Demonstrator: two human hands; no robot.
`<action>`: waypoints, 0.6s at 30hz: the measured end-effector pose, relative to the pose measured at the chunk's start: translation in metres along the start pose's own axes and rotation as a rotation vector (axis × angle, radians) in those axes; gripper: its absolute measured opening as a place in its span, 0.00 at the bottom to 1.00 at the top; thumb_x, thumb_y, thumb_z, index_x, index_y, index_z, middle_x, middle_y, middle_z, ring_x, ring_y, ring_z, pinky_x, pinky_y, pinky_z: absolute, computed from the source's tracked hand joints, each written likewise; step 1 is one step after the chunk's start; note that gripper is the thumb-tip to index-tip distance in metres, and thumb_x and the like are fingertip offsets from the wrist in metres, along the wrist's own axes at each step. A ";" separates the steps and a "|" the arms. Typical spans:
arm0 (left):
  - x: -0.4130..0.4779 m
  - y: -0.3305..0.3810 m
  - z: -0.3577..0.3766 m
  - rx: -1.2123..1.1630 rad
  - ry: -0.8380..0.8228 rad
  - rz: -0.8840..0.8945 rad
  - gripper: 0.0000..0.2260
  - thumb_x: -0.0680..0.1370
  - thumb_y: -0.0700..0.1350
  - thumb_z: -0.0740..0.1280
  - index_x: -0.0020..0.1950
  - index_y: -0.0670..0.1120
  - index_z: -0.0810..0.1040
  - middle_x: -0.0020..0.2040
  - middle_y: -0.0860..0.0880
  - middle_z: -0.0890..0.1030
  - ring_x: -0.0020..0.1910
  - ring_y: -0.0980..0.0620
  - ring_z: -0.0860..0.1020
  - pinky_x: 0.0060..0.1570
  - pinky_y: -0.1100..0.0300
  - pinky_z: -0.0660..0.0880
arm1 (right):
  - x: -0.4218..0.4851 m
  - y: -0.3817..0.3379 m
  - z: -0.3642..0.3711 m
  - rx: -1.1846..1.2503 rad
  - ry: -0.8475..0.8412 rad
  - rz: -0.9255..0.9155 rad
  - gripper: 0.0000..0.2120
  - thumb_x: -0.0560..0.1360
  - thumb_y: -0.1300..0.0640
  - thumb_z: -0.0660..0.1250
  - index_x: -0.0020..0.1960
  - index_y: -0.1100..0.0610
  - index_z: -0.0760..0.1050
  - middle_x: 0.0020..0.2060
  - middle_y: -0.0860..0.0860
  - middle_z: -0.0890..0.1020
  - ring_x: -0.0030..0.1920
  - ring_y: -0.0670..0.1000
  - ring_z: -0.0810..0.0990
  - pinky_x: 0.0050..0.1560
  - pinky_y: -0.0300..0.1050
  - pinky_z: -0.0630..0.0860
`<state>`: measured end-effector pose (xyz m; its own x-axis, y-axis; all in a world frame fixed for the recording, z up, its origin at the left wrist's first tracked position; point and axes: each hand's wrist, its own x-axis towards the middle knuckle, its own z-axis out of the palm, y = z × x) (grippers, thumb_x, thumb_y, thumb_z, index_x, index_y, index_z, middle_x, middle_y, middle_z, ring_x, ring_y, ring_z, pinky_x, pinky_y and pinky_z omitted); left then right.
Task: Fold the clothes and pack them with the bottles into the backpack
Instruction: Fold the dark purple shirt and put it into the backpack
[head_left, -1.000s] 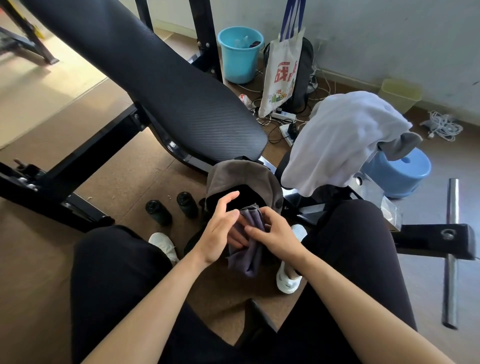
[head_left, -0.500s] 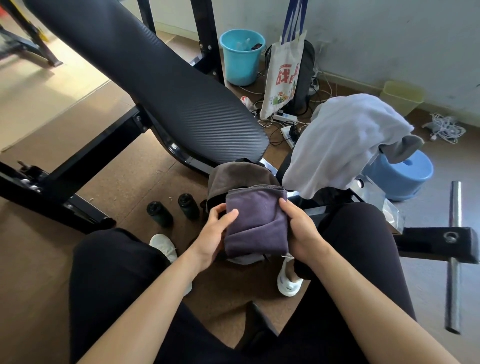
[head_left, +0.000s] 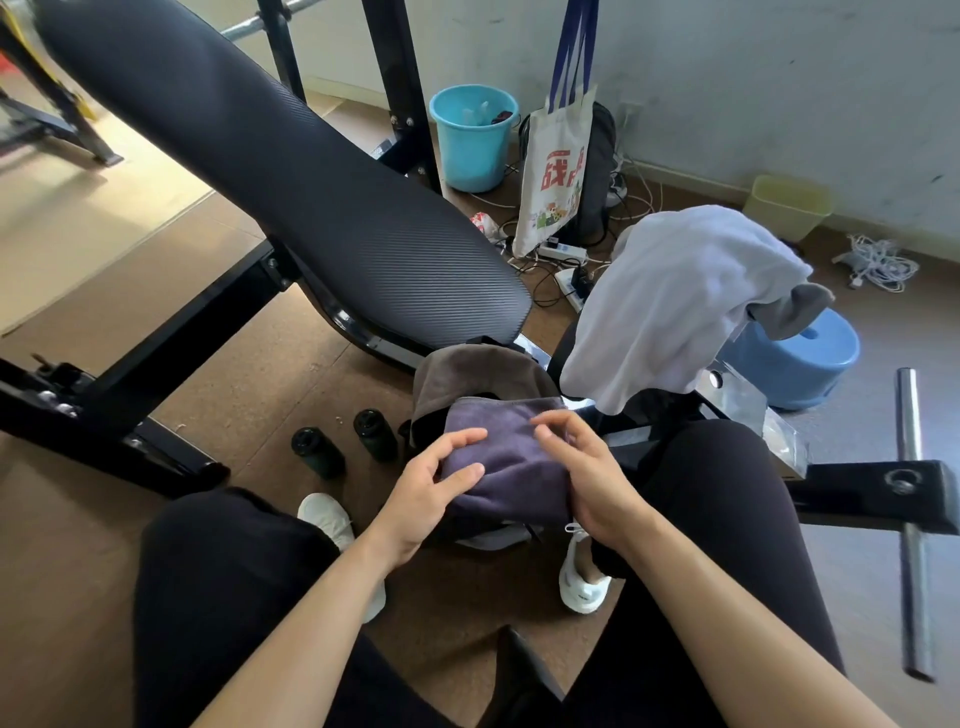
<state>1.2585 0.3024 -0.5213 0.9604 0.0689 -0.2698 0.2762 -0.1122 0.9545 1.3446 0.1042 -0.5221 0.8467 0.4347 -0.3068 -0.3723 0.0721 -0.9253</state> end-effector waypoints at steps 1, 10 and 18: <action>0.000 0.000 -0.002 -0.013 0.003 0.008 0.20 0.79 0.53 0.71 0.70 0.61 0.75 0.72 0.59 0.73 0.71 0.57 0.72 0.70 0.57 0.73 | -0.002 0.000 -0.002 -0.107 -0.062 -0.018 0.11 0.76 0.53 0.73 0.58 0.48 0.80 0.60 0.53 0.81 0.61 0.54 0.81 0.64 0.52 0.78; 0.003 0.000 -0.019 0.224 0.034 0.039 0.40 0.72 0.50 0.79 0.79 0.59 0.63 0.78 0.60 0.64 0.76 0.60 0.62 0.70 0.63 0.66 | -0.001 -0.003 -0.011 -0.624 -0.144 -0.003 0.52 0.68 0.53 0.81 0.82 0.40 0.52 0.77 0.44 0.56 0.78 0.50 0.59 0.79 0.52 0.61; 0.002 -0.006 -0.021 0.128 0.171 0.179 0.21 0.73 0.35 0.77 0.61 0.54 0.79 0.57 0.53 0.83 0.59 0.53 0.82 0.58 0.54 0.82 | -0.001 -0.005 -0.012 -0.470 -0.009 0.007 0.54 0.69 0.55 0.81 0.82 0.41 0.49 0.78 0.42 0.54 0.79 0.48 0.55 0.73 0.41 0.59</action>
<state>1.2578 0.3242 -0.5249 0.9774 0.2021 -0.0624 0.1152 -0.2611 0.9584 1.3499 0.0929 -0.5194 0.8408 0.4417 -0.3131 -0.1636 -0.3439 -0.9246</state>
